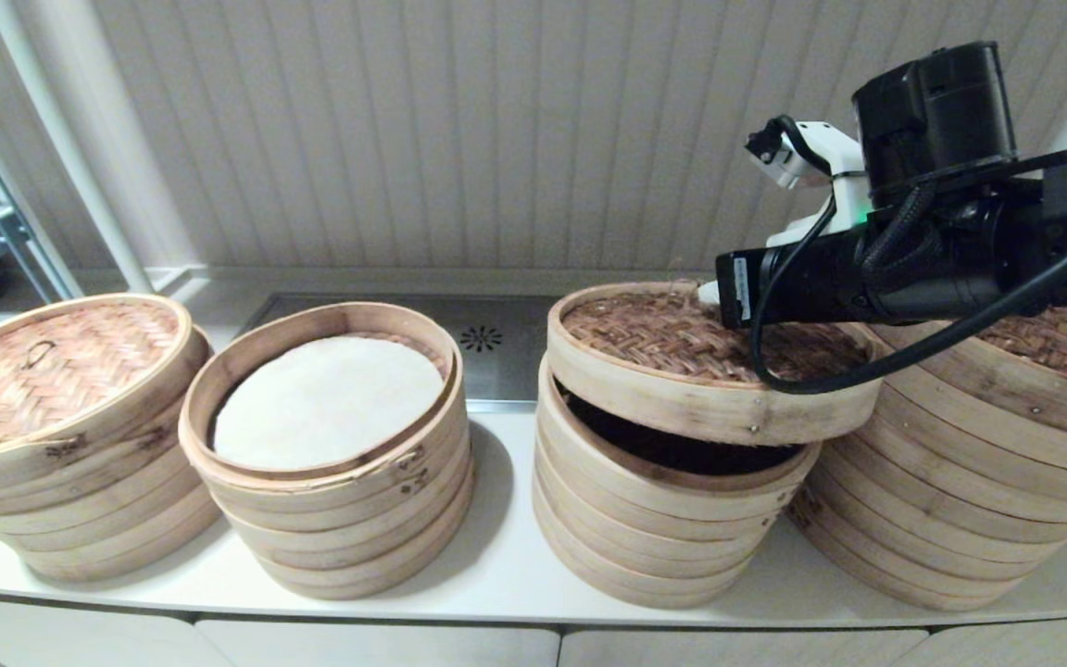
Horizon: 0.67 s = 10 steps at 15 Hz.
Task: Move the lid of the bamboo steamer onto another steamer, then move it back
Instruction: Put the steamer
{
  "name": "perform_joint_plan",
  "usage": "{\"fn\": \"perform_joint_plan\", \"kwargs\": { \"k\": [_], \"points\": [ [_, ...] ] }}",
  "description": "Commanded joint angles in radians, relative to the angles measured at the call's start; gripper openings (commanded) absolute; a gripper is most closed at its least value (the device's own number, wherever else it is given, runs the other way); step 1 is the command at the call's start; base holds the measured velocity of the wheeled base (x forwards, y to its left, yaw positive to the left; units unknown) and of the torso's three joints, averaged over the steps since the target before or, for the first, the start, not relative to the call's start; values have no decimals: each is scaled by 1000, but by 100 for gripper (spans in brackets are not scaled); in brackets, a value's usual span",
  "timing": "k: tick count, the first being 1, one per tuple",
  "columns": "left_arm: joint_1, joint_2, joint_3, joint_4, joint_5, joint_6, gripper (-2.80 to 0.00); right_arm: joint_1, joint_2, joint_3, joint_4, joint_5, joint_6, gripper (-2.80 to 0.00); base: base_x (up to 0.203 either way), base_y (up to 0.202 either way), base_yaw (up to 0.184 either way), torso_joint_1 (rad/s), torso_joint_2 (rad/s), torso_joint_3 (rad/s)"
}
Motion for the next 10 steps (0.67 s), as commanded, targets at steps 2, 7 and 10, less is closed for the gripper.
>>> {"fn": "perform_joint_plan", "kwargs": {
  "k": [2,7,10],
  "points": [
    [0,2,29,-1,0,2,-280,-1,-11,-4,-2,-16,-1,-280,0,0,0,0,0,0],
    [0,2,29,-1,0,1,-280,-26,-51,-54,4,-28,-25,-280,0,0,0,0,0,0],
    [0,2,29,0,0,2,-280,-60,-71,-81,6,-29,-32,-280,0,0,0,0,0,0]
  ]
}}
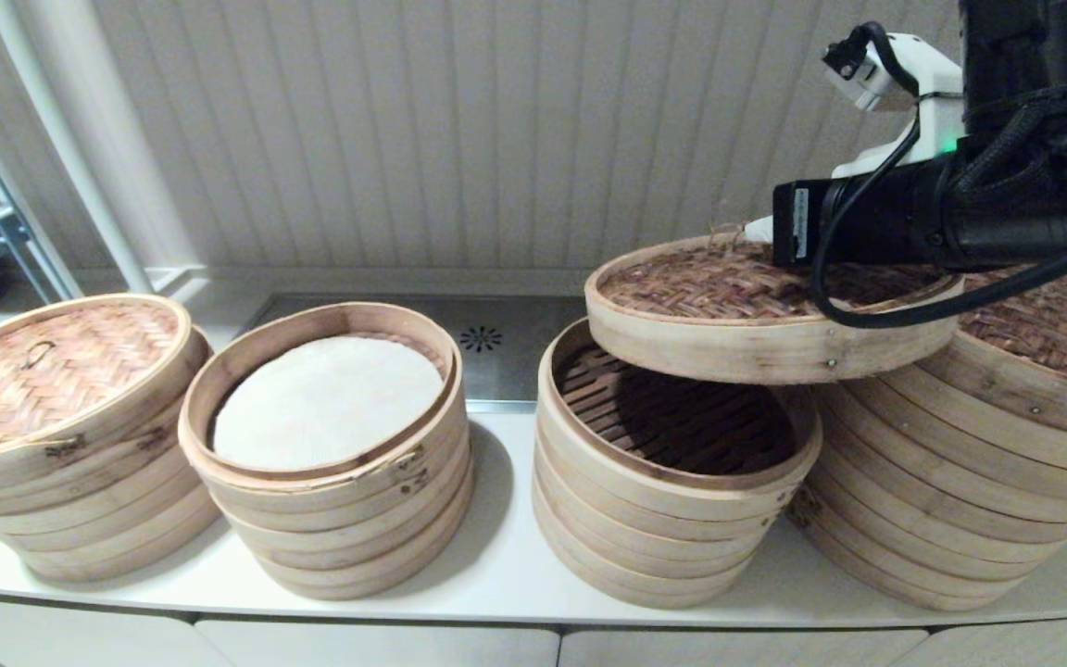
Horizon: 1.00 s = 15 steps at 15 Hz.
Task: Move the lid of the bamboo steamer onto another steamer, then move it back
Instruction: Put the steamer
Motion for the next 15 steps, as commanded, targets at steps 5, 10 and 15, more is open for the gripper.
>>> {"fn": "perform_joint_plan", "kwargs": {
  "k": [5,10,15],
  "points": [
    [0,2,29,-1,-3,8,-280,-79,-46,-48,4,0,-10,-280,0,0,0,0,0,0],
    [0,2,29,-1,-3,5,-280,-169,-62,-59,10,0,-51,-280,0,0,0,0,0,0],
    [0,2,29,-1,-3,7,-280,-254,-91,-42,10,4,-64,-280,0,0,0,0,0,0]
  ]
}}
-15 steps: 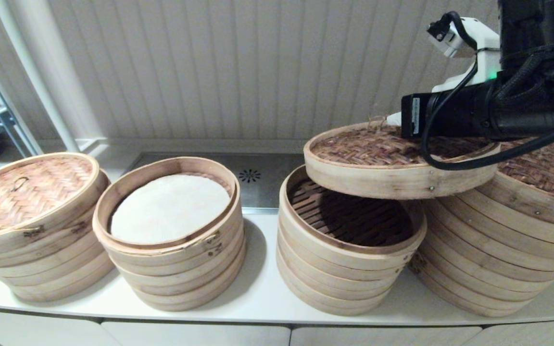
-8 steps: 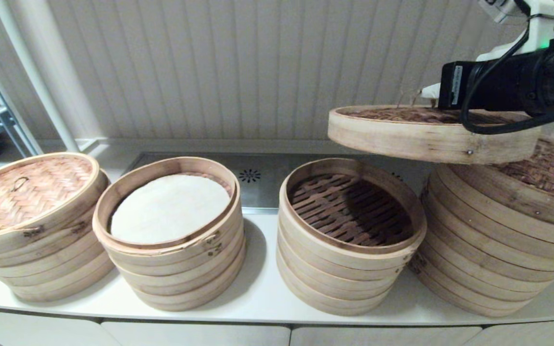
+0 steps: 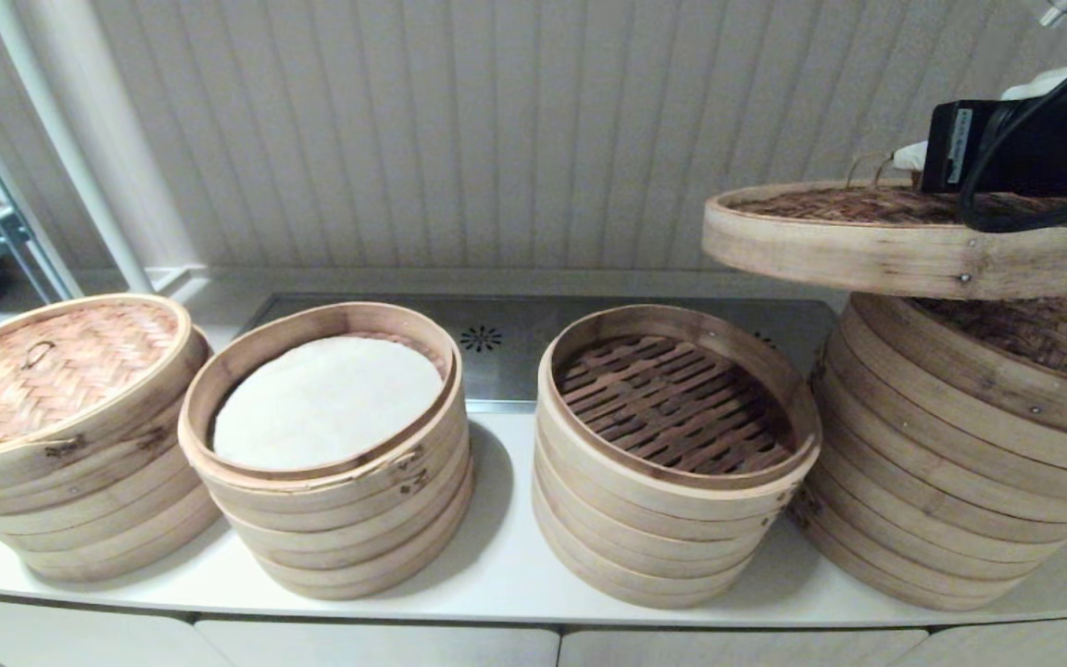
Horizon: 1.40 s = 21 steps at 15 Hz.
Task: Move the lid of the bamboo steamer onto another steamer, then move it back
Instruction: Put the steamer
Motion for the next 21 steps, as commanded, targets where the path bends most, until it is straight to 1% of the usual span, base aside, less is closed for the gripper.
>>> {"fn": "perform_joint_plan", "kwargs": {
  "k": [1,2,6,9,14,17,21],
  "points": [
    [0,2,29,-1,0,1,-280,-42,-13,13,0,2,-2,-280,0,0,0,0,0,0],
    [0,2,29,-1,0,1,-280,-75,-14,19,-2,6,-11,-280,0,0,0,0,0,0],
    [0,2,29,-1,0,5,-280,-155,-23,40,-3,17,-19,-280,0,0,0,0,0,0],
    [0,2,29,1,0,5,-280,-206,-33,61,-9,30,-18,-280,0,0,0,0,0,0],
    [0,2,29,1,0,7,-280,-289,-33,61,-11,82,-17,-280,0,0,0,0,0,0],
    [0,2,29,1,-2,16,-280,-337,-32,66,-11,93,-21,-280,0,0,0,0,0,0],
    [0,2,29,1,-2,22,-280,-433,-33,66,-11,172,-19,-280,0,0,0,0,0,0]
  ]
}}
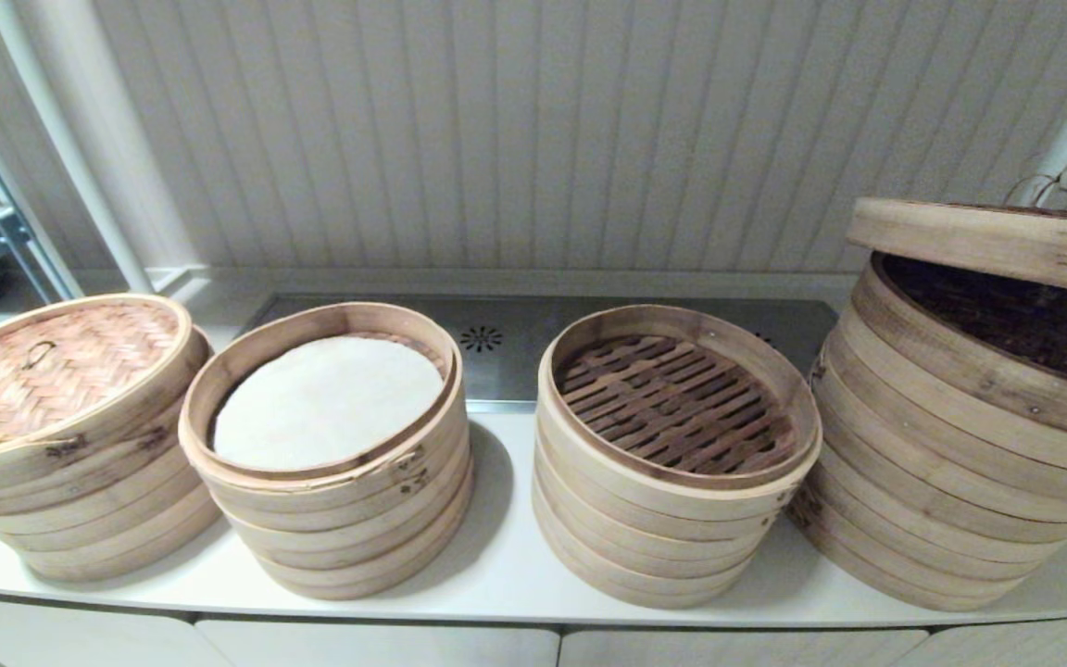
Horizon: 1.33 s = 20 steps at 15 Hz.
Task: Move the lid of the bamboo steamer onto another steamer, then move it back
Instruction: Put the steamer
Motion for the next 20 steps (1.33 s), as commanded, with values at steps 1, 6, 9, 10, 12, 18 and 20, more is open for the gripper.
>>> {"fn": "perform_joint_plan", "kwargs": {
  "k": [1,6,9,10,12,18,20],
  "points": [
    [0,2,29,-1,0,1,-280,-29,0,5,1,9,0,-280,0,0,0,0,0,0],
    [0,2,29,-1,0,1,-280,-45,-15,47,0,20,0,-280,0,0,0,0,0,0],
    [0,2,29,0,0,1,-280,-44,-27,85,-5,29,0,-280,0,0,0,0,0,0],
    [0,2,29,-1,0,0,-280,-45,-28,96,-15,30,0,-280,0,0,0,0,0,0],
    [0,2,29,-1,-2,0,-280,-45,-28,123,-30,30,0,-280,0,0,0,0,0,0],
    [0,2,29,-3,-2,-6,-280,-64,-14,138,-56,45,-36,-280,0,0,0,0,0,0],
    [0,2,29,-1,-2,-4,-280,-88,-12,142,-57,53,-54,-280,0,0,0,0,0,0]
  ]
}}
